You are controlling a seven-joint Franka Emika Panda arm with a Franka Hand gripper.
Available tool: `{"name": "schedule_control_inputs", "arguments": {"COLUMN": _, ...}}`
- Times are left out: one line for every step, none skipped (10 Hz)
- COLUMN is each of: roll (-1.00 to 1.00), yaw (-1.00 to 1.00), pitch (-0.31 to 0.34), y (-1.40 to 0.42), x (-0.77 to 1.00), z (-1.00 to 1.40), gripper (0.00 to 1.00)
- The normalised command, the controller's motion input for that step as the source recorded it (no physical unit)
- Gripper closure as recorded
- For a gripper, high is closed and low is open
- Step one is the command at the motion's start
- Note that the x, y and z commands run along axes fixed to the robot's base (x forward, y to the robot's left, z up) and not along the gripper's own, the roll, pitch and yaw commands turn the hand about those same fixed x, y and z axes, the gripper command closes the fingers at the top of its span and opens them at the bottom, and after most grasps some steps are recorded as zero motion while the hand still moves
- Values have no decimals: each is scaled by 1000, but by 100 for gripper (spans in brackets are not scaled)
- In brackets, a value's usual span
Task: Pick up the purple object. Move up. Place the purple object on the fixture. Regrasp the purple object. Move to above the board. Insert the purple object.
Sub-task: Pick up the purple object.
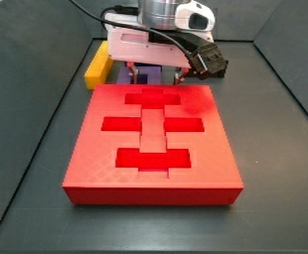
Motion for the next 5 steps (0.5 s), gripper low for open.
{"name": "schedule_control_inputs", "arguments": {"roll": 24, "yaw": 37, "pitch": -3, "y": -109, "x": -46, "z": -89, "gripper": 0}}
{"name": "schedule_control_inputs", "arguments": {"roll": 19, "yaw": 0, "pitch": 0, "y": -14, "x": 0, "z": -20, "gripper": 0}}
{"name": "schedule_control_inputs", "arguments": {"roll": 0, "yaw": 0, "pitch": 0, "y": 0, "x": 0, "z": -123, "gripper": 0}}
{"name": "schedule_control_inputs", "arguments": {"roll": 0, "yaw": 0, "pitch": 0, "y": 23, "x": 0, "z": -137, "gripper": 0}}
{"name": "schedule_control_inputs", "arguments": {"roll": -29, "yaw": 0, "pitch": 0, "y": 43, "x": 0, "z": 0, "gripper": 0}}
